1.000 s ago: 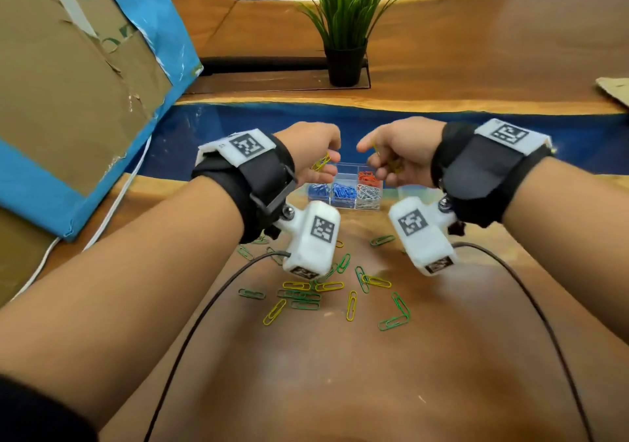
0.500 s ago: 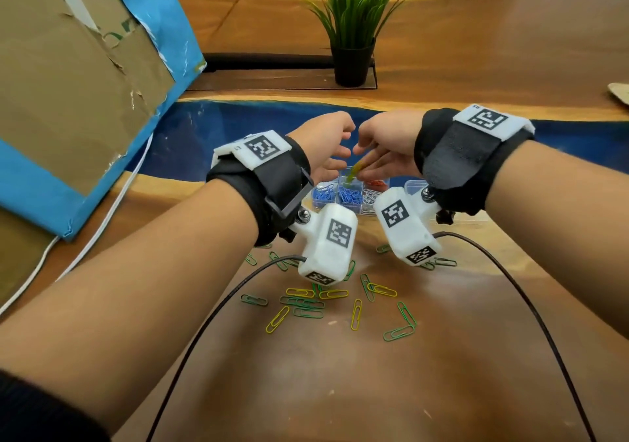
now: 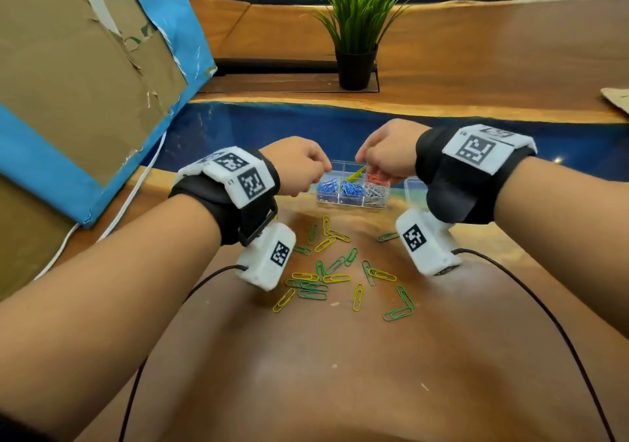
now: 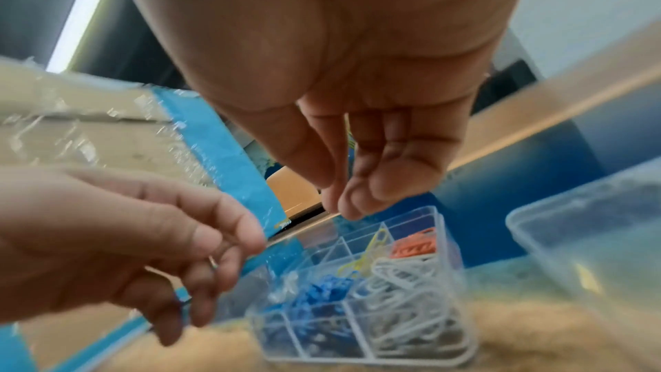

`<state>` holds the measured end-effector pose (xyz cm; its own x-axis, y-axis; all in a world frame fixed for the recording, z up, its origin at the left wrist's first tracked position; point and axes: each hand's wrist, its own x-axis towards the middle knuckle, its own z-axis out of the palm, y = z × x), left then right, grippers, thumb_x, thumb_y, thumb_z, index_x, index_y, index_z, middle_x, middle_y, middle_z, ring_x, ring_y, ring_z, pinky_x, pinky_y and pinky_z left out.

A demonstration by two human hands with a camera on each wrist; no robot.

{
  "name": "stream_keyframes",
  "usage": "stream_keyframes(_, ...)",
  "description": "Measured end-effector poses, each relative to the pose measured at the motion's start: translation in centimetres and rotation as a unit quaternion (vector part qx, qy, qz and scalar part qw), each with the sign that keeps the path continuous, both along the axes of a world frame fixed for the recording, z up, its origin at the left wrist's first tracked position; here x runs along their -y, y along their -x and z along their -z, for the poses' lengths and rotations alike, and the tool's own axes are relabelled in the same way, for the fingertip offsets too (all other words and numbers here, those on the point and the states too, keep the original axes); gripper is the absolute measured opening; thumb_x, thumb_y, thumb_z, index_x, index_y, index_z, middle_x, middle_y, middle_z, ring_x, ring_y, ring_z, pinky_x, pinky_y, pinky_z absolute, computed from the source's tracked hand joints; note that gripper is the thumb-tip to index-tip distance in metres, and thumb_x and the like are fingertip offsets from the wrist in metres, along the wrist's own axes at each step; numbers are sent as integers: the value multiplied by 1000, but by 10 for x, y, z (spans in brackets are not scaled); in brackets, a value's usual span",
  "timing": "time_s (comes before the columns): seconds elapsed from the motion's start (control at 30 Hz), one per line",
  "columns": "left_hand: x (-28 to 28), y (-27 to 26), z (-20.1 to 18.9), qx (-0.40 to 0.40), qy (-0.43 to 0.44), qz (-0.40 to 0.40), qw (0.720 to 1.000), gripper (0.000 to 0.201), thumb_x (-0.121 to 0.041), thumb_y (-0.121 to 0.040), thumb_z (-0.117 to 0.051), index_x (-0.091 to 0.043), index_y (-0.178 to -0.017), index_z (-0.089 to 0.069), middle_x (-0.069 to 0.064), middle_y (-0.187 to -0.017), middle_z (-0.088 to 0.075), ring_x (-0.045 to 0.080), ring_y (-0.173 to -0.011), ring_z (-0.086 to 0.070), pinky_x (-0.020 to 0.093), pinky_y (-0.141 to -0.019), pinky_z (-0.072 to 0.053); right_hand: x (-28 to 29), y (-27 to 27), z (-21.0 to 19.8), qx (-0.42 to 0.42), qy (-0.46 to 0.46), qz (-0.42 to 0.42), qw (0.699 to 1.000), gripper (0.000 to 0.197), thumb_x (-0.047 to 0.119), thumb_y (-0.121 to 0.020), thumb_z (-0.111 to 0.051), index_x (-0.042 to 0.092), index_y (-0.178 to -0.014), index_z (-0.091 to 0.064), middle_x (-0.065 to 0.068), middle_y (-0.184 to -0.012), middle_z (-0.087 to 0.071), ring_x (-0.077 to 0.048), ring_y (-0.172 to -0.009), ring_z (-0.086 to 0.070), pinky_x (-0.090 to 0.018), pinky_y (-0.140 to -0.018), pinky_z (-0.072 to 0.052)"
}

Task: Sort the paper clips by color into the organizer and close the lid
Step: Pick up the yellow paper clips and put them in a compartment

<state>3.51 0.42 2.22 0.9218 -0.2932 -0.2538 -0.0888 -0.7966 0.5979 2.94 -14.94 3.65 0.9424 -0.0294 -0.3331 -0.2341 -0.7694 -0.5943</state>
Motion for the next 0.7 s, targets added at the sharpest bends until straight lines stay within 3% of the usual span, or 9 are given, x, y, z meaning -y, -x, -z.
stream_keyframes(0.03, -3, 3, 1, 18, -50, 21, 998, 23, -13, -91, -44, -22, -101, -62, -4, -86, -56, 16, -79, -54, 33, -78, -49, 0, 3, -1, 20, 63, -37, 997, 37, 7, -93, -40, 9, -123, -61, -2, -81, -58, -15, -62, -52, -22, -57, -46)
stream_keyframes(0.1, -8, 10, 2, 38, -120, 55, 990, 26, -18, -92, -45, -26, -110, -62, -6, -94, -55, 15, -87, -52, 28, -83, -44, -1, 8, 0, 36, 197, -107, 974, 40, 10, -93, -41, 18, -129, -57, -2, -113, -63, -20, -96, -61, -28, -81, -50)
stream_keyframes(0.17, -10, 17, 3, 40, -154, 74, 984, 28, -20, -93, -45, -28, -114, -62, -5, -105, -58, 15, -94, -53, 28, -88, -44, -3, 9, 5, 25, 289, -166, 943, 40, 13, -94, -41, 18, -132, -53, -5, -131, -57, -26, -117, -55, -34, -96, -47)
stream_keyframes(0.27, -10, 26, 6, 27, -188, 97, 977, 27, -21, -92, -47, -29, -113, -61, -6, -114, -63, 15, -96, -59, 30, -92, -47, -3, 8, 13, -2, 328, -196, 924, 43, 10, -93, -39, 20, -133, -52, -6, -134, -55, -27, -120, -53, -34, -94, -47)
stream_keyframes(0.33, -11, 29, 10, 16, -197, 108, 974, 24, -24, -92, -49, -28, -112, -61, -6, -110, -68, 8, -76, -58, 29, -89, -50, -1, 7, 14, 10, 312, -187, 932, 48, 8, -92, -40, 25, -136, -49, -3, -138, -52, -25, -123, -51, -32, -93, -45)
stream_keyframes(0.4, -12, 31, 11, 20, -207, 121, 971, 23, -27, -93, -49, -27, -113, -59, -6, -106, -70, 7, -67, -52, 28, -86, -51, -2, 6, 15, 28, 310, -180, 933, 53, 7, -92, -41, 29, -140, -44, -2, -142, -48, -24, -125, -49, -31, -91, -44)
stream_keyframes(0.5, -12, 32, 9, 23, -227, 142, 963, 25, -24, -90, -48, -28, -113, -58, -4, -108, -68, 10, -72, -54, 31, -88, -51, -5, 5, 17, 22, 343, -203, 917, 54, 8, -93, -38, 33, -141, -41, -4, -143, -45, -24, -122, -50, -30, -82, -42)
stream_keyframes(0.57, -9, 33, 8, 27, -252, 153, 955, 24, -25, -88, -50, -32, -109, -58, -5, -107, -68, 16, -87, -59, 32, -88, -50, -6, 3, 20, 20, 352, -212, 911, 52, 9, -93, -38, 34, -139, -44, -4, -141, -47, -24, -118, -52, -30, -79, -42)
stream_keyframes(0.7, -5, 33, 11, 47, -281, 162, 945, 9, -30, -83, -59, -34, -90, -57, -11, -86, -62, 18, -93, -61, 29, -80, -49, -6, 7, 17, 77, 292, -178, 937, 38, 13, -90, -44, 29, -120, -60, -4, -122, -55, -24, -101, -55, -29, -71, -39)
